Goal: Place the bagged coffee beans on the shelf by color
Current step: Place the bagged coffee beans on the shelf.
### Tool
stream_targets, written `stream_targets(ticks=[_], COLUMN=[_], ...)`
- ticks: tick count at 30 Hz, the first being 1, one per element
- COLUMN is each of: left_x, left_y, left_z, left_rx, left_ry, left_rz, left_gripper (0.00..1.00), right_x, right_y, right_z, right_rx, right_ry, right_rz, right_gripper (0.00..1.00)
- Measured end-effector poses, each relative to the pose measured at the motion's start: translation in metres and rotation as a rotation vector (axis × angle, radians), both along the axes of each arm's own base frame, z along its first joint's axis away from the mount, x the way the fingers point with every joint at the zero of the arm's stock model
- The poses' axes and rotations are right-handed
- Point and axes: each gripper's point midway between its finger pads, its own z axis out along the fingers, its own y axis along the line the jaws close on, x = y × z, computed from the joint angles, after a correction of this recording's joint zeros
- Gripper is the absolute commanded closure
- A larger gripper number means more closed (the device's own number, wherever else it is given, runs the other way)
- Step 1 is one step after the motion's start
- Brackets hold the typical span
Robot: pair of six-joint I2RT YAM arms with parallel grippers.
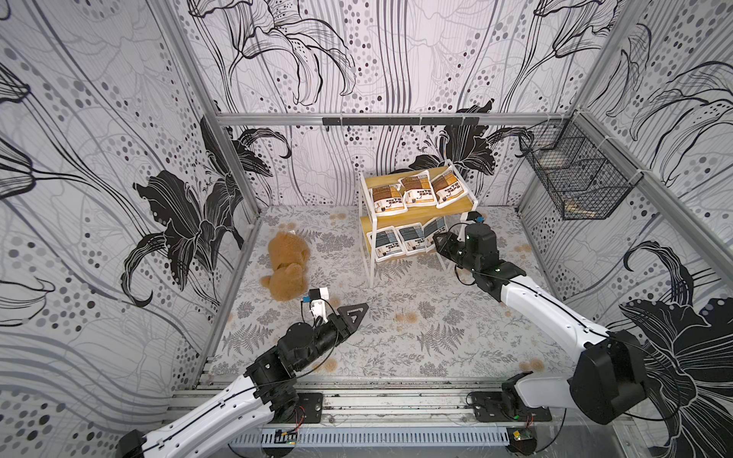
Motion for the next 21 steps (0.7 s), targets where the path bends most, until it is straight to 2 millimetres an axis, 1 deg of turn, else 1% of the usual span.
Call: stream_targets(ticks=[1,3,8,12,14,17,19,20,21], left_x=[0.000,0.000,0.000,0.001,0.001,0.001,0.001,0.001,0.001], left_y=[0.000,0.000,0.000,-0.001,-0.001,-0.002,-0.002,-0.002,-0.001], left_z=[0.000,0.000,0.000,-0.002,-0.004,-0.004,-0.004,-0.004,-0.004], left_rx=[-0.001,-0.001,-0.001,0.005,0.009,0.010,0.008,0.008,0.007], left_ry=[0.000,0.000,0.001,0.006,0.010,0.013,0.013,0.013,0.013], left_rz=[0.000,0.000,0.000,0.000,-0.001,-0.001,0.000,0.000,0.000], left_gripper=[0.37,0.37,0.37,0.37,0.37,0.37,0.37,0.37,0.37], right_x=[0.000,0.000,-0.001,-0.007,-0.009,-0.011,-0.012,-0.013,-0.013], right_y=[0.000,-0.001,-0.001,-0.006,-0.008,-0.010,-0.010,-0.010,-0.011], right_z=[0.000,0.000,-0.001,-0.002,-0.003,-0.002,-0.003,-0.004,-0.006], right_rx=[0.002,0.006,0.013,0.016,0.016,0.015,0.012,0.010,0.008], right_ry=[0.001,0.002,0.007,0.015,0.019,0.022,0.028,0.032,0.040], right_rz=[-0.001,-0.006,-0.011,-0.023,-0.028,-0.031,-0.032,-0.033,-0.035], right_gripper=[0.49,0.45,0.40,0.34,0.29,0.26,0.25,0.22,0.21])
